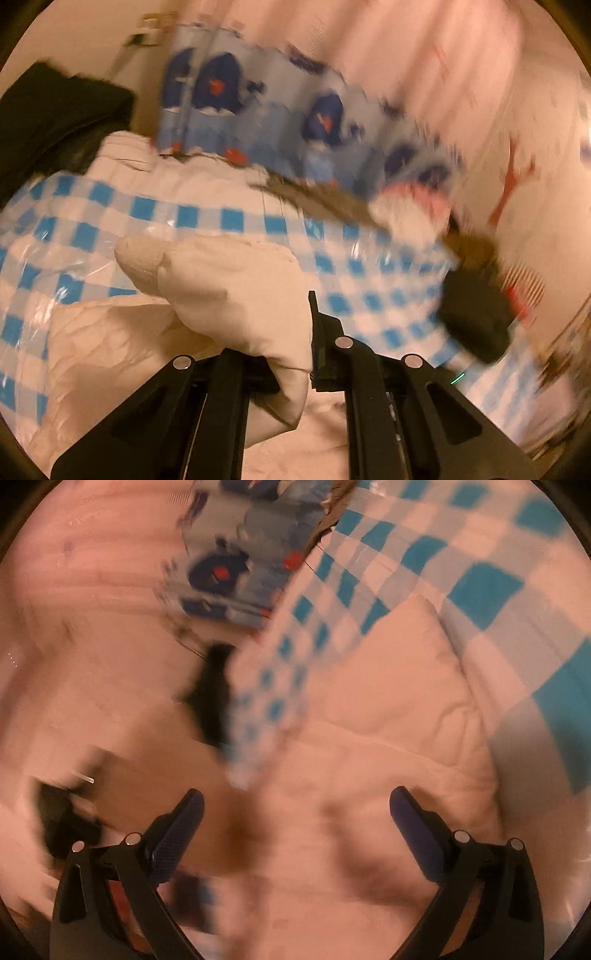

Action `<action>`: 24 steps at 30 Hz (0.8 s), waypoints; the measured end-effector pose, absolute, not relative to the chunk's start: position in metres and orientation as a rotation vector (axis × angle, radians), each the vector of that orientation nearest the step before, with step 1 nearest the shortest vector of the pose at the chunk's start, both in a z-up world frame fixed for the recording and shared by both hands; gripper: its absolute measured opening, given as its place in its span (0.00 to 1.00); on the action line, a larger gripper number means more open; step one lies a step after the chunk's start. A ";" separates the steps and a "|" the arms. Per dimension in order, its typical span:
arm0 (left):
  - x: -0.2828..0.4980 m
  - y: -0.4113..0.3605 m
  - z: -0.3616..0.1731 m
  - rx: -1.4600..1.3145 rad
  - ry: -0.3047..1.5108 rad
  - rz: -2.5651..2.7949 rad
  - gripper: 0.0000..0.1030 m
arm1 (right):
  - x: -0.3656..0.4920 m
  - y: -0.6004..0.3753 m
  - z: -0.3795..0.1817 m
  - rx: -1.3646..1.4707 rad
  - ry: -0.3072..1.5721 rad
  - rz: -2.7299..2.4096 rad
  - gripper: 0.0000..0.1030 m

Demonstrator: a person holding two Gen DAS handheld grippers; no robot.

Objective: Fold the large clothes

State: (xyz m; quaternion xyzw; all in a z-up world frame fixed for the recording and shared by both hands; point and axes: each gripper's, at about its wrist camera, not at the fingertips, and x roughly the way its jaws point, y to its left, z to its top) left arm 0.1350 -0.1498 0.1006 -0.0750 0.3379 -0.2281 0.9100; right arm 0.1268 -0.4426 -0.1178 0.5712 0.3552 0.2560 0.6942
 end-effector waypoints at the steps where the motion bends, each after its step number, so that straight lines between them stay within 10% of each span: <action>1: 0.139 -0.172 0.080 -0.083 0.742 -0.475 0.10 | 0.127 -0.449 -0.122 1.336 0.776 0.594 0.94; 9: 0.109 -0.273 -0.053 0.464 1.022 -0.557 0.66 | 0.140 -0.463 -0.136 1.508 0.767 0.671 0.94; 24: 0.069 -0.143 0.050 0.243 0.834 -0.615 0.87 | 0.148 -0.453 -0.127 1.372 0.844 0.659 0.94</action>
